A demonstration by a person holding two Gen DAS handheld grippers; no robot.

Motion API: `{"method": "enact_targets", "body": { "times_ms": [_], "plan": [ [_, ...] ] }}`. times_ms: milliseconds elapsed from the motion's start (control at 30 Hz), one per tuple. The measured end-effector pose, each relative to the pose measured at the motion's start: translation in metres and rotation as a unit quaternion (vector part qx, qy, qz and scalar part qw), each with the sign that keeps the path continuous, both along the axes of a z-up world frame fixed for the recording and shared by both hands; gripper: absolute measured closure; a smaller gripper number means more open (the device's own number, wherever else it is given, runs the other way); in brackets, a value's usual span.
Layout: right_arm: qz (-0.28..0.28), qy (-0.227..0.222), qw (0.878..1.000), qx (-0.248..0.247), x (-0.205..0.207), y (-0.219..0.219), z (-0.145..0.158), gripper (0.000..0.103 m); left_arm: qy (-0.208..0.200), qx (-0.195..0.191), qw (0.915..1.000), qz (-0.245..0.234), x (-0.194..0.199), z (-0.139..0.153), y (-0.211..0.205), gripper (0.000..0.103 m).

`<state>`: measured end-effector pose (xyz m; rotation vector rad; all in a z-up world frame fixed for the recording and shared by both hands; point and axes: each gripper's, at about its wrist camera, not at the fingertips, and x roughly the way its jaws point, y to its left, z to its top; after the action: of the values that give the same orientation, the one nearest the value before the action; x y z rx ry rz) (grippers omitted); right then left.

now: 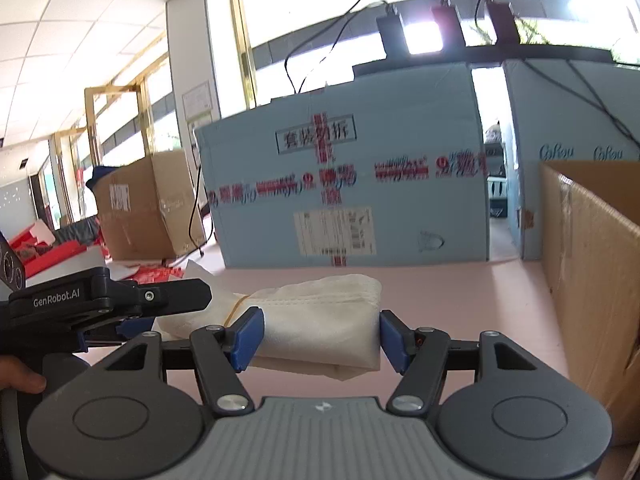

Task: Fold shopping bag
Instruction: 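Lift the bag with the left gripper and lower it into the cardboard box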

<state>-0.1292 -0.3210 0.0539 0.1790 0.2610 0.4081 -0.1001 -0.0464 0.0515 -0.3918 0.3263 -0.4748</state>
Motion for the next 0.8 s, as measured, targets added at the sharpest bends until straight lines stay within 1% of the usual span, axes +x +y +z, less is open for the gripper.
{"method": "enact_targets", "body": {
  "times_ms": [67,167,233,267,400,433,500,533,600,700,800],
  "plan": [
    [-0.010,-0.019,1.000,0.006,-0.006,-0.010,0.010,0.036,-0.028,0.000,0.9995,-0.013,-0.003,0.015,-0.011,0.002],
    [-0.036,-0.070,0.997,0.013,-0.023,-0.037,0.031,0.035,-0.077,0.001,0.9961,-0.042,-0.006,0.040,-0.034,0.002],
    [-0.051,-0.094,0.994,0.013,-0.030,-0.053,0.040,0.034,-0.107,0.009,0.9919,-0.069,-0.006,0.055,-0.056,0.002],
    [-0.068,-0.108,0.992,0.014,-0.035,-0.066,0.046,0.033,-0.121,0.015,0.9891,-0.083,-0.006,0.062,-0.068,0.002],
    [-0.118,-0.128,0.985,0.021,-0.045,-0.103,0.058,0.033,-0.158,0.029,0.9783,-0.130,-0.002,0.081,-0.118,0.001],
    [-0.136,-0.132,0.981,0.025,-0.048,-0.118,0.063,0.032,-0.167,0.030,0.9753,-0.141,0.000,0.084,-0.134,0.001],
    [-0.151,-0.136,0.979,0.033,-0.051,-0.136,0.066,0.029,-0.176,0.033,0.9710,-0.159,0.002,0.086,-0.159,0.001],
    [-0.163,-0.135,0.976,0.042,-0.051,-0.148,0.068,0.027,-0.179,0.035,0.9690,-0.167,0.003,0.087,-0.169,0.001],
    [-0.194,-0.134,0.971,0.044,-0.050,-0.167,0.070,0.026,-0.177,0.041,0.9648,-0.190,0.010,0.084,-0.194,0.001],
    [-0.222,-0.124,0.966,0.036,-0.042,-0.186,0.065,0.026,-0.163,0.047,0.9617,-0.216,0.023,0.079,-0.220,0.001],
    [-0.251,-0.087,0.964,0.031,-0.023,-0.208,0.056,0.027,-0.132,0.062,0.9612,-0.234,0.043,0.071,-0.245,0.001]
  ]
}}
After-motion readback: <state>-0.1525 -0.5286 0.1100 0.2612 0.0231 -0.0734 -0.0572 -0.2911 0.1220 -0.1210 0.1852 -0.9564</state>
